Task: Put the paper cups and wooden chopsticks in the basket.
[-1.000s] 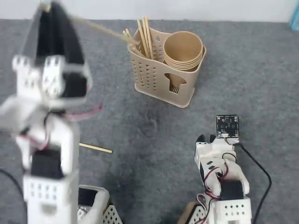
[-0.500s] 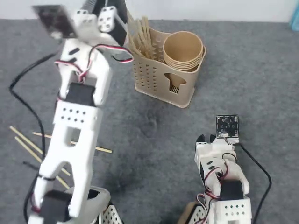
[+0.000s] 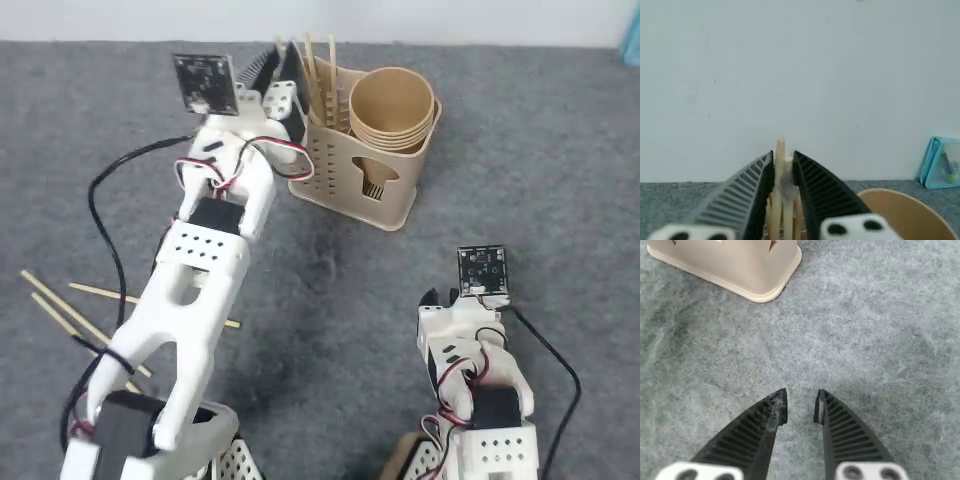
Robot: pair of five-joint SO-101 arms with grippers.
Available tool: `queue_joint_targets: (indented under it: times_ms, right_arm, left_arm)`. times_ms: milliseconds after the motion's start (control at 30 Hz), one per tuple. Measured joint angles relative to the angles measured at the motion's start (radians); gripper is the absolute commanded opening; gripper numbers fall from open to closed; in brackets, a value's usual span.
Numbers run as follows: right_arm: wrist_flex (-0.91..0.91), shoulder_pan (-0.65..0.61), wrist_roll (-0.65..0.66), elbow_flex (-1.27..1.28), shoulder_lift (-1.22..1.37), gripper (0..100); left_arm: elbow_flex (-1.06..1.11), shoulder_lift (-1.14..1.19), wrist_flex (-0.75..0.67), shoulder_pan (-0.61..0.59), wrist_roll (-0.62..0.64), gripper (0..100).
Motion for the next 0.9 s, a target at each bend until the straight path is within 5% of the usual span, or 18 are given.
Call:
queue_joint_targets:
  times_ms: [133,267,567,733,900]
  right_arm:
    - [0.000,0.000,0.000,0.000,0.000,9.7]
    - [0.000,0.000,0.000,0.000,0.000,9.7]
    - [0.000,0.000,0.000,0.000,0.000,9.7]
    - [0.000,0.000,0.000,0.000,0.000,9.7]
    - [0.000,0.000,0.000,0.000,0.000,9.7]
  left_arm:
    - [-0.009,0.000,0.020,-0.006,0.026,23]
    - [-0.114,-0.032,0.189,-0.061,0.080,22]
    - [-0.405,-0.334,0.899,-0.222,0.152,23]
    - [-0.422,-0.431,1.269,-0.443,0.233,23]
    - [-0.302,-0.443,1.364,-0.729,0.247,23]
